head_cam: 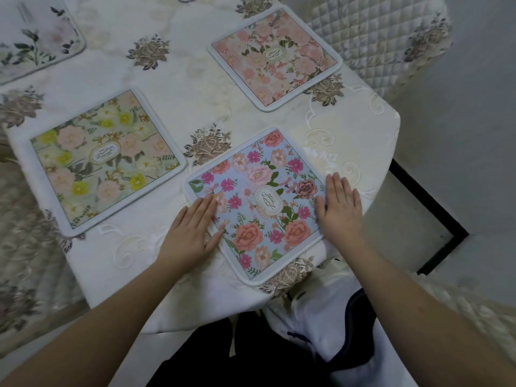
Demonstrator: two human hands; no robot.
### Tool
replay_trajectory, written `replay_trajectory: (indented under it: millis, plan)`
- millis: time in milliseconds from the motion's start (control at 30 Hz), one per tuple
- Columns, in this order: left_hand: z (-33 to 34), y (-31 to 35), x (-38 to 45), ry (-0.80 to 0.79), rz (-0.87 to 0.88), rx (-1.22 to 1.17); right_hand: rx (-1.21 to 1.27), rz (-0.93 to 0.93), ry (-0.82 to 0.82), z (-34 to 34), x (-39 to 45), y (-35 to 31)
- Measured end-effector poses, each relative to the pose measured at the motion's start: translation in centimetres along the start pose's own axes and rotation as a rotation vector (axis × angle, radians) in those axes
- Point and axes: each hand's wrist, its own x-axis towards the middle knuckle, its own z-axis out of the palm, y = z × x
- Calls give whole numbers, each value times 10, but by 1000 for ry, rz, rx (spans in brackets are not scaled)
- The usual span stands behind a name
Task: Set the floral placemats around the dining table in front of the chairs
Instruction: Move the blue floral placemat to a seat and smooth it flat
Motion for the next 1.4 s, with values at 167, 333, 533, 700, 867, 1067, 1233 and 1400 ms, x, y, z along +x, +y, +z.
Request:
replay_trajectory:
  millis: [167,333,533,700,867,1067,1233,1400]
  plan:
    - [-9,6,13,111,34,12,67,171,-20,-4,-2,-26]
    - [-21,27,50,146,103,-54,152,15,24,2,-25,-107]
    - [-3,10,55,69,153,-14,57,-104,-30,35,-57,-134]
    - [-8,-14,61,79,137,-38,36,-12,-10,34,-74,-107]
    - [-18,-45,58,70,69,-60,68,179,17,31,-111,-97]
    - [-29,-55,56,-2,94,-251,195,446,-27,30,-144,-121]
    - [-33,-70,61,-105,162,-337,339,469,15,35,-153,-137]
    - [-39,-78,67,-171,195,-388,473,489,5,39,-153,-143]
